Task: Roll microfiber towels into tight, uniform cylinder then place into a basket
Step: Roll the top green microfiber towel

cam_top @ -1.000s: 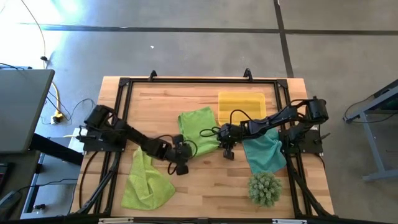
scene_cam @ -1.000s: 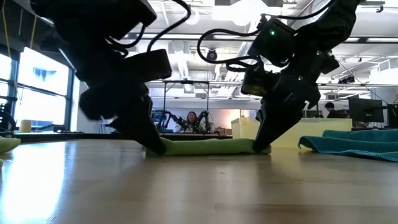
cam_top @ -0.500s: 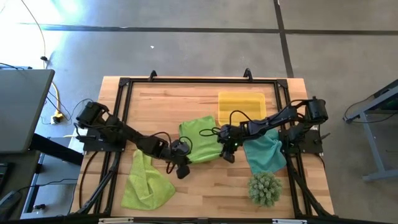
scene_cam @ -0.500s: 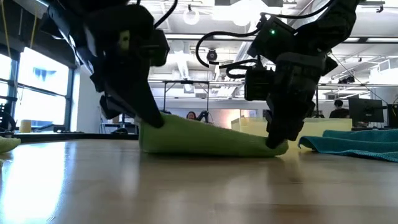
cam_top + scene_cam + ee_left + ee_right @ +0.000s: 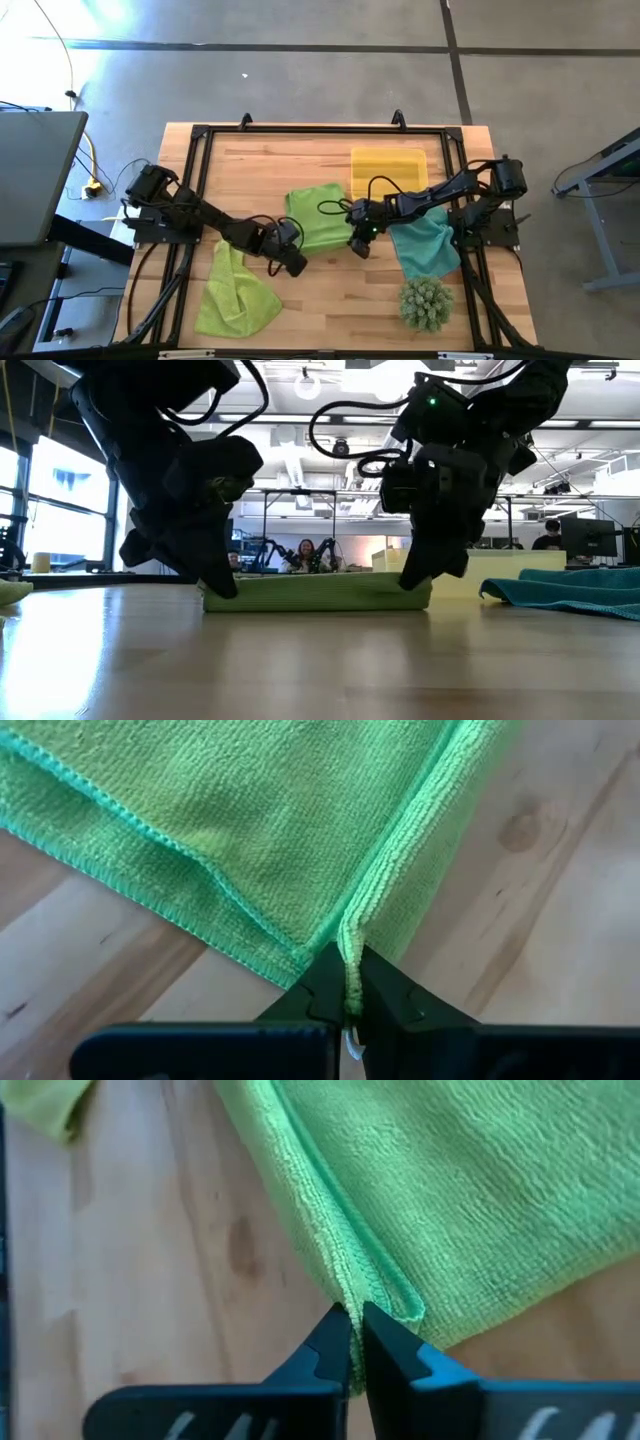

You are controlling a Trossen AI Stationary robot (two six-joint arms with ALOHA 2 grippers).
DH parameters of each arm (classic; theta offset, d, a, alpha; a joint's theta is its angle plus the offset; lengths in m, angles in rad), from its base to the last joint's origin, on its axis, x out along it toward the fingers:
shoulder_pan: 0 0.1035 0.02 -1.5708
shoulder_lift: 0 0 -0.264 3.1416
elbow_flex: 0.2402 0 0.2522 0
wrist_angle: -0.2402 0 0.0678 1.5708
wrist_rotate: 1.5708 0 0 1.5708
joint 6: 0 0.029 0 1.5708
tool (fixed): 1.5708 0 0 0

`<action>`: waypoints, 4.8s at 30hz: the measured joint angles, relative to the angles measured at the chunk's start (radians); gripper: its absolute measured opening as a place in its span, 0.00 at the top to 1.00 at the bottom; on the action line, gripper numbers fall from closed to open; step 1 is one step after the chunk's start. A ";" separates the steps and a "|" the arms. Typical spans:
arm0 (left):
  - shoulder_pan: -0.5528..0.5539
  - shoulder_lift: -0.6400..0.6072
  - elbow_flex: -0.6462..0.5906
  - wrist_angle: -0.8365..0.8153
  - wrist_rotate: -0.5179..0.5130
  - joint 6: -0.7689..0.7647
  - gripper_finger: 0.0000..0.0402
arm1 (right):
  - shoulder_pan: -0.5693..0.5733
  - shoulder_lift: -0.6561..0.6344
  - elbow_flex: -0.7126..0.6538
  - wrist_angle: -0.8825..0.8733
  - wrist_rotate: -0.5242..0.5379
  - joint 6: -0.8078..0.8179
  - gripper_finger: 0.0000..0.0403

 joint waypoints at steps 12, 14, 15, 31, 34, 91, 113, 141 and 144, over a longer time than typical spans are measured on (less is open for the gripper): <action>0.000 0.020 0.002 -0.009 -0.015 -0.007 0.99 | -0.007 -0.007 0.184 -0.360 0.021 -0.355 0.71; 0.000 0.021 0.002 -0.009 -0.015 0.000 0.99 | 0.002 -0.008 0.246 -0.458 0.035 -0.412 0.70; 0.000 0.021 0.002 -0.009 -0.016 0.000 0.99 | 0.013 -0.008 0.267 -0.484 0.041 -0.448 0.69; -0.004 0.023 0.001 -0.010 -0.014 0.008 0.97 | 0.176 -0.008 0.108 -0.077 0.297 -0.731 0.71; -0.004 0.023 0.001 -0.010 -0.014 0.008 0.97 | 0.167 -0.005 0.093 -0.077 0.298 -0.724 0.71; -0.009 -0.010 -0.003 -0.015 0.003 0.304 0.79 | 0.124 0.142 0.162 -0.225 0.335 -0.542 0.82; -0.173 -0.151 -0.001 0.019 -0.246 0.820 0.69 | -0.022 0.150 0.160 -0.219 0.038 -0.391 0.98; -0.047 0.053 0.000 0.041 -0.183 0.695 0.87 | -0.048 0.154 0.156 -0.180 0.000 -0.383 0.97; -0.032 0.050 0.001 0.042 -0.137 0.604 0.97 | -0.048 0.131 0.156 -0.182 0.000 -0.405 0.91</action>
